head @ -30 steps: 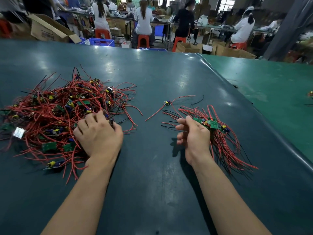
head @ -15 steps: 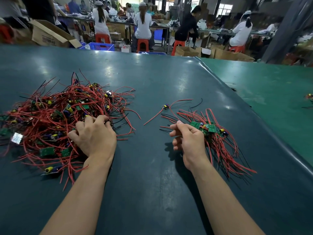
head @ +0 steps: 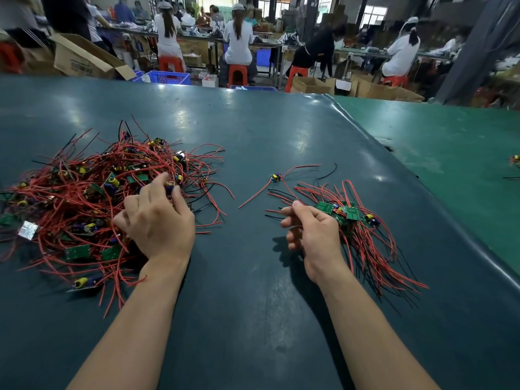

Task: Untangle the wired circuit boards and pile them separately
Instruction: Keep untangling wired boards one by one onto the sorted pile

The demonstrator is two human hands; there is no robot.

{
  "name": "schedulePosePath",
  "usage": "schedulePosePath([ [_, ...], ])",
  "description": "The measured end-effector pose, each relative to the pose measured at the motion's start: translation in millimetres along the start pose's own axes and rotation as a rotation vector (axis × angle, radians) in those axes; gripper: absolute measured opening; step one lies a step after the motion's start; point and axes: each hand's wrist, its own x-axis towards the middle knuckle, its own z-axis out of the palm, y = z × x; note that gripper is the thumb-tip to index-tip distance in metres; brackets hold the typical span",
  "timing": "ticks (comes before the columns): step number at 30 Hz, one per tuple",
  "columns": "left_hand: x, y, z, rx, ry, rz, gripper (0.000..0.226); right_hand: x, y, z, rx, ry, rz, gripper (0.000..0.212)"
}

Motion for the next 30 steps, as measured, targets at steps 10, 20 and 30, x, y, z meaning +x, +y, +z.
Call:
schedulePosePath([
  [10,-9.8,19.0,-10.0,-0.419,0.259,0.529,0.010,-2.2,-0.4,3.8,-0.071,-0.194,0.004,0.026],
  [20,-39.9,44.2,-9.6,-0.621,-0.144,0.893,0.018,-0.7,-4.3,5.3,0.265,-0.366,-0.004,0.025],
  [30,-43.3,43.5,-9.3,-0.778,-0.256,0.446,0.015,1.3,3.3,9.7,0.152,-0.222,-0.097,0.007],
])
